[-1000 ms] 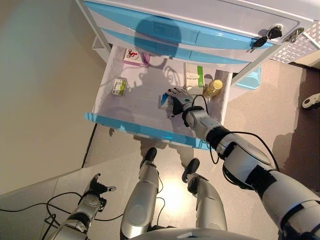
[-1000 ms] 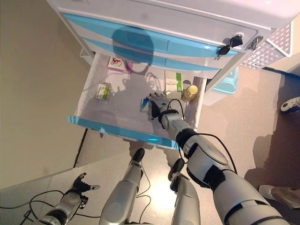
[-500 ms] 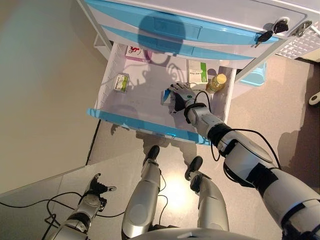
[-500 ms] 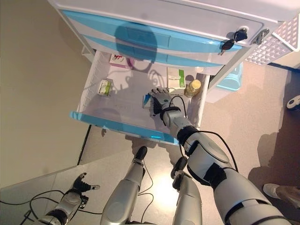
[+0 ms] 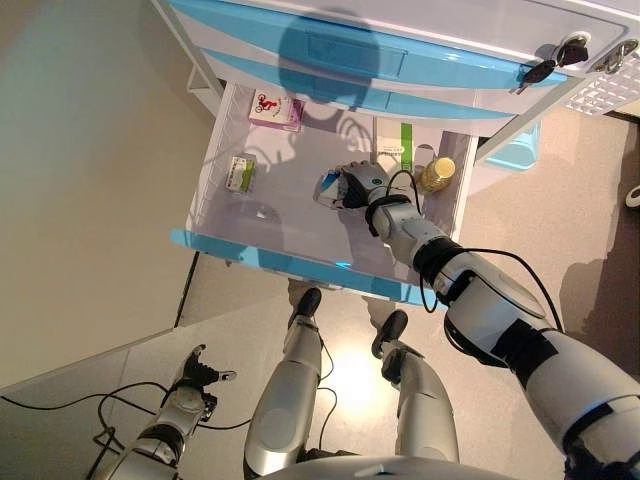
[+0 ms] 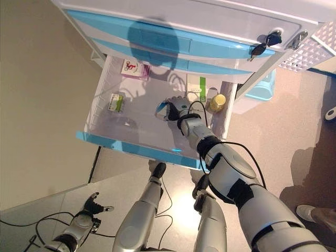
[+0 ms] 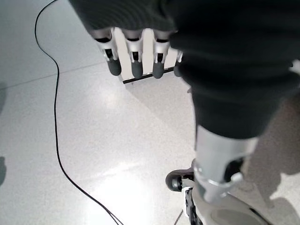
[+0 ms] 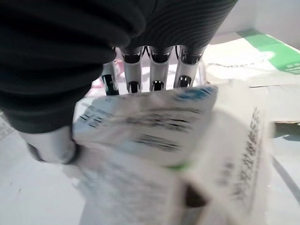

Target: Open the drawer and pick up the medicine

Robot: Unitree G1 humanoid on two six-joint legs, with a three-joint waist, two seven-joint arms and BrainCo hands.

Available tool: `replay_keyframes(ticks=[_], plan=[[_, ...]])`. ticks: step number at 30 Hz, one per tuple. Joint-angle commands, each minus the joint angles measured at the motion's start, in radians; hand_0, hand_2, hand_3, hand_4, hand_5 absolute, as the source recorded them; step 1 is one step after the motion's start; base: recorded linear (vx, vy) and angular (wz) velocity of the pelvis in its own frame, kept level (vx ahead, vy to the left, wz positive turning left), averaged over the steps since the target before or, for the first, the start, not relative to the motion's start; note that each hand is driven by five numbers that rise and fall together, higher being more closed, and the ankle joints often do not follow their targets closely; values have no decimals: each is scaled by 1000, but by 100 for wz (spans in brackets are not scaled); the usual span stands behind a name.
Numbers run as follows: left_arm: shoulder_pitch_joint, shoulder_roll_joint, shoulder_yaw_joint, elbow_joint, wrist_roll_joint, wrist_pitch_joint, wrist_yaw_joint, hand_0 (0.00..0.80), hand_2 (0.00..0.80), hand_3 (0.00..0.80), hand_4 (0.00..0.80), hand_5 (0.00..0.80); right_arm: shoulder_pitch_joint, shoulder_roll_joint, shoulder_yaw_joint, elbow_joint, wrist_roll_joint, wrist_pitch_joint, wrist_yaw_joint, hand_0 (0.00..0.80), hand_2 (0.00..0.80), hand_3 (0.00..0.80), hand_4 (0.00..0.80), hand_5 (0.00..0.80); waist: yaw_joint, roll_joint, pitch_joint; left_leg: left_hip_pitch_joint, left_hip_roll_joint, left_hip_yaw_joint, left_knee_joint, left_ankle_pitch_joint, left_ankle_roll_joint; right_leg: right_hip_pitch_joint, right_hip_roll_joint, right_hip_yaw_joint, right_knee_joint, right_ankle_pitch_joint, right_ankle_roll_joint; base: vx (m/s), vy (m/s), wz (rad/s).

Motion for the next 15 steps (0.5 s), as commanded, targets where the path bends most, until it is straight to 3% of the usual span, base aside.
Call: replay_keyframes(ticks=[1,15], plan=[[-8,19,-27,17,-43,-3,19,0,0,0,0,0,-19,2,-31,58,-6,3,6,800,800,800,800,800,17,10,25,-47,-83,41,-76,110,98,41,4,31,20,-16,70,0,0,0],[-2,17,-27,13,-43,-3,20,0,0,0,0,0,-14,6,-32,37,0,-2,4,800,800,800,800,800,9,15,27,-49,-83,48,-70,106,99,34,2,37,27,-15,69,0,0,0]])
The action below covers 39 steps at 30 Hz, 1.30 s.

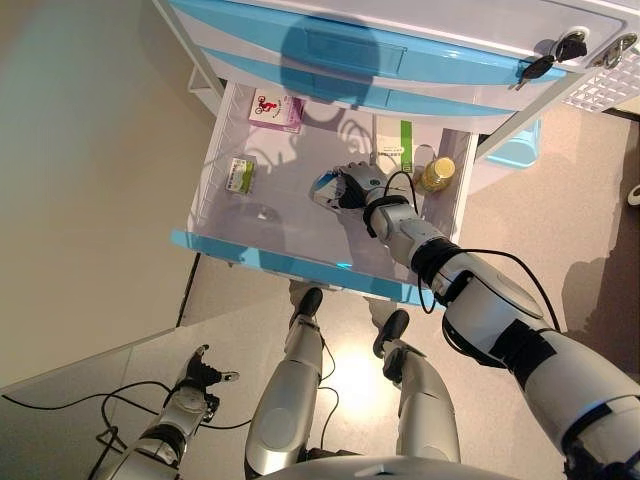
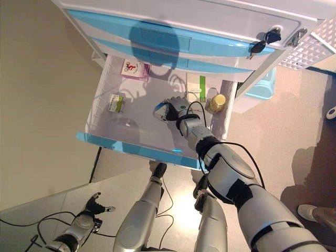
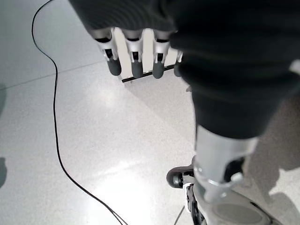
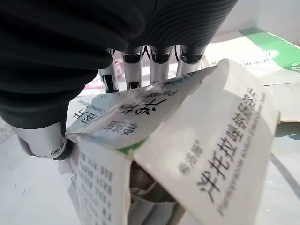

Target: Open the drawer and pick up the medicine

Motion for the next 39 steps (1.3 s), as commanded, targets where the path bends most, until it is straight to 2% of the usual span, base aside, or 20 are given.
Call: replay_keyframes(ticks=[1,11,21,39], plan=[[-1,18,-7,15,-42,-4,20,0,0,0,0,0,-15,-2,-36,24,12,-5,1,800,800,800,800,800,9,10,26,-48,-81,49,-72,105,99,35,3,36,24,-16,69,0,0,0],[9,19,4,17,-35,-2,14,0,0,0,0,0,-14,-29,-36,-35,40,-15,4,800,800,800,800,800,-5,0,11,-27,-75,65,-84,104,100,49,2,52,12,-7,72,-1,4,-1],[33,8,15,22,-34,-9,-6,0,0,0,0,0,30,-65,-43,-90,57,-25,18,800,800,800,800,800,-31,14,-48,36,-73,100,-138,110,106,100,-8,82,-50,28,81,5,55,-14],[88,-20,71,60,-13,1,-13,0,0,0,0,0,130,-106,-44,-276,63,-62,54,800,800,800,800,800,-77,-31,-163,220,-20,151,-296,133,95,287,23,112,-270,102,106,47,21,-14]])
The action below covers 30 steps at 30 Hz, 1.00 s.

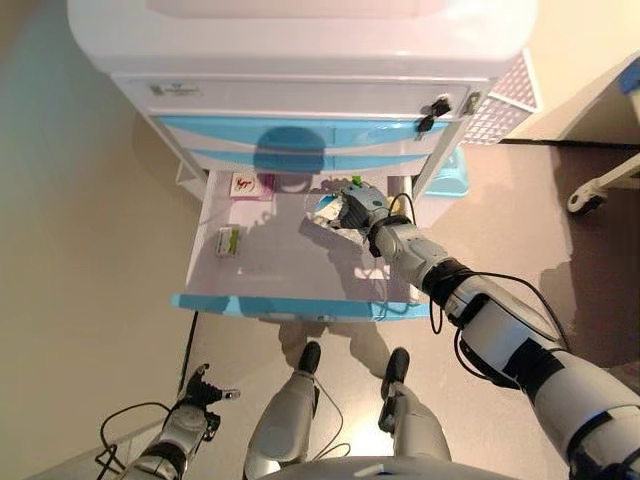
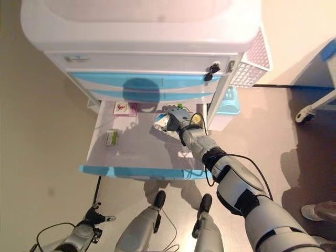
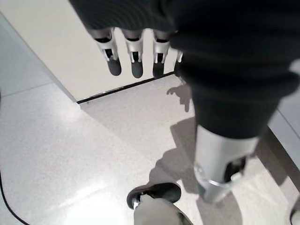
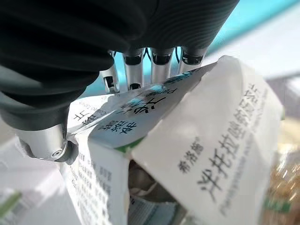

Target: Open the drawer and pick up the medicine

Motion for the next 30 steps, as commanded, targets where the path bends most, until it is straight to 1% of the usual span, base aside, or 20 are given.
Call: replay_keyframes(ticks=[1,5,7,12,14,18,21,23,27,28,29,30], plan=[[-2,4,25,63,-5,1,7,0,0,0,0,0,-47,-35,-23,-53,32,-39,-3,800,800,800,800,800,-2,-12,-14,-7,-26,-13,-136,93,32,60,6,2,60,-63,65,52,4,-28],[12,-6,27,67,7,5,4,0,0,0,0,0,-27,-47,-35,-78,42,-42,-2,800,800,800,800,800,-3,-13,-37,34,-14,-3,-176,102,30,96,12,2,17,-49,70,70,7,-13],[25,-13,35,74,20,11,2,0,0,0,0,0,-1,-59,-52,-109,56,-47,-2,800,800,800,800,800,-9,-13,-65,76,-1,8,-225,116,24,130,18,-4,-28,-34,74,86,12,-10],[44,-19,52,78,35,20,-1,0,0,0,0,0,50,-98,-81,-177,71,-50,7,800,800,800,800,800,-20,-6,-110,129,5,24,-282,135,11,176,24,-13,-77,-23,80,56,6,-7],[46,-19,55,80,39,23,-2,0,0,0,0,0,62,-107,-86,-193,71,-50,11,800,800,800,800,800,-21,-6,-117,135,7,26,-285,134,10,184,25,-12,-82,-22,81,52,6,-5],[66,-21,91,92,61,32,-6,0,0,0,0,0,153,-159,-131,-275,74,-55,22,800,800,800,800,800,-35,1,-155,170,7,34,-292,123,9,219,24,-12,-93,-25,84,78,12,-10],[74,-23,103,96,66,36,-5,0,0,0,0,0,185,-175,-156,-309,84,-56,26,800,800,800,800,800,-39,3,-166,180,9,40,-292,119,8,228,23,-10,-96,-27,84,54,-1,-8],[87,-27,125,102,77,44,-7,0,0,0,0,0,243,-199,-196,-360,93,-58,35,800,800,800,800,800,-49,5,-184,194,14,46,-292,112,7,240,23,-8,-100,-30,85,63,-7,-5],[103,-32,142,109,100,51,-13,0,0,0,0,0,327,-235,-255,-413,107,-58,38,800,800,800,800,800,-58,7,-202,215,18,50,-293,104,6,259,25,-7,-102,-37,84,47,-14,-11],[103,-32,142,109,100,51,-13,0,0,0,0,0,327,-236,-255,-413,107,-58,38,800,800,800,800,800,-58,7,-202,215,18,50,-293,104,6,259,25,-7,-102,-37,84,40,-16,-5],[110,-34,155,110,106,55,-16,0,0,0,0,0,370,-256,-292,-449,112,-58,41,800,800,800,800,800,-64,9,-208,223,21,52,-292,99,7,265,25,-4,-100,-42,84,41,-11,-7],[113,-36,158,111,109,56,-18,0,0,0,0,0,387,-260,-301,-453,112,-58,41,800,800,800,800,800,-66,10,-211,227,22,53,-292,98,7,269,25,-4,-99,-44,84,56,-14,-3]])
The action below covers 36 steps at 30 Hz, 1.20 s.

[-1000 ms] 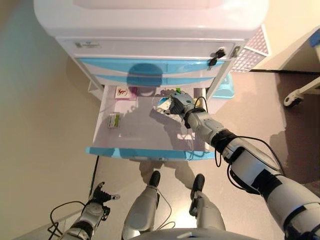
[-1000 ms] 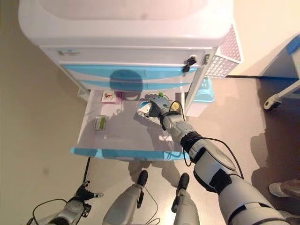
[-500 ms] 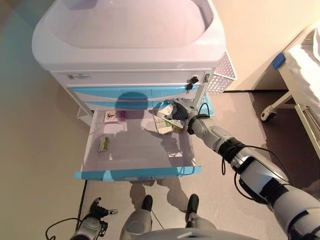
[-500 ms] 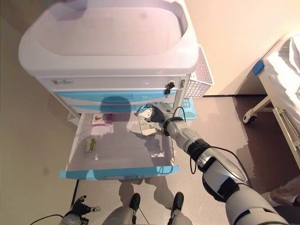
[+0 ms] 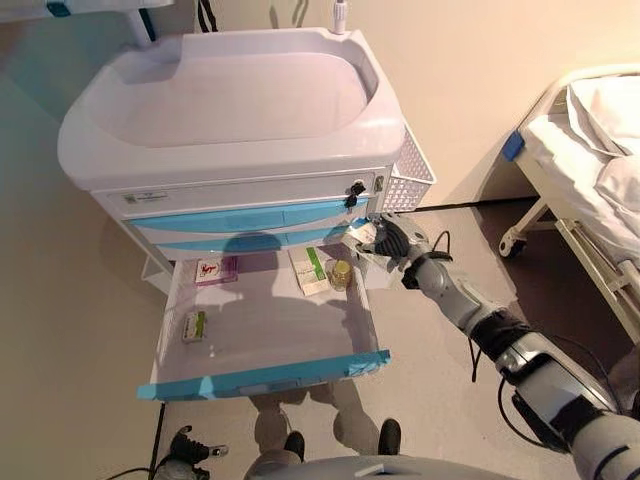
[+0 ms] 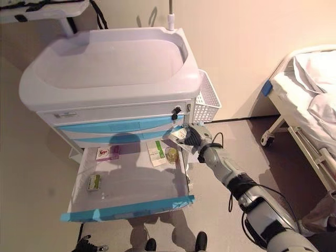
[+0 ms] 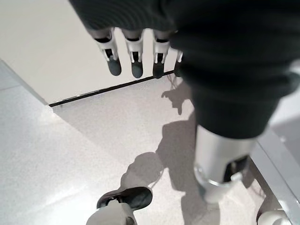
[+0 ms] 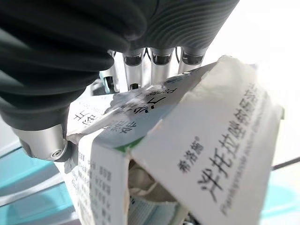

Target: Open the drawer and pick up the medicine

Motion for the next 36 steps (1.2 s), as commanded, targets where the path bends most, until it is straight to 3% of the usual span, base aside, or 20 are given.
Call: replay_keyframes(ticks=[1,10,19,36], plan=[[-31,12,21,80,54,6,1,0,0,0,0,0,7,-28,-93,-67,33,-33,-10,800,800,800,800,800,-3,-9,-16,-59,-25,-35,-56,72,4,76,-7,-24,28,-78,82,46,-11,-1],[-16,-2,28,85,71,16,-8,0,0,0,0,0,85,-65,-184,-84,40,-24,-34,800,800,800,800,800,-20,-7,-27,-33,-19,-27,-55,57,8,95,-5,-18,28,-87,79,26,-7,-1],[-6,-6,16,83,78,20,-14,0,0,0,0,0,54,-78,-228,-45,61,-7,-70,800,800,800,800,800,-20,-14,-31,-27,-19,-26,-52,49,12,96,-2,-12,31,-91,77,0,0,0],[-1,32,-27,105,40,20,-10,0,0,0,0,0,-347,-138,-129,245,149,21,-148,800,800,800,800,800,28,-78,-10,-49,-22,-33,-39,46,19,75,5,3,31,-79,77,0,0,0]])
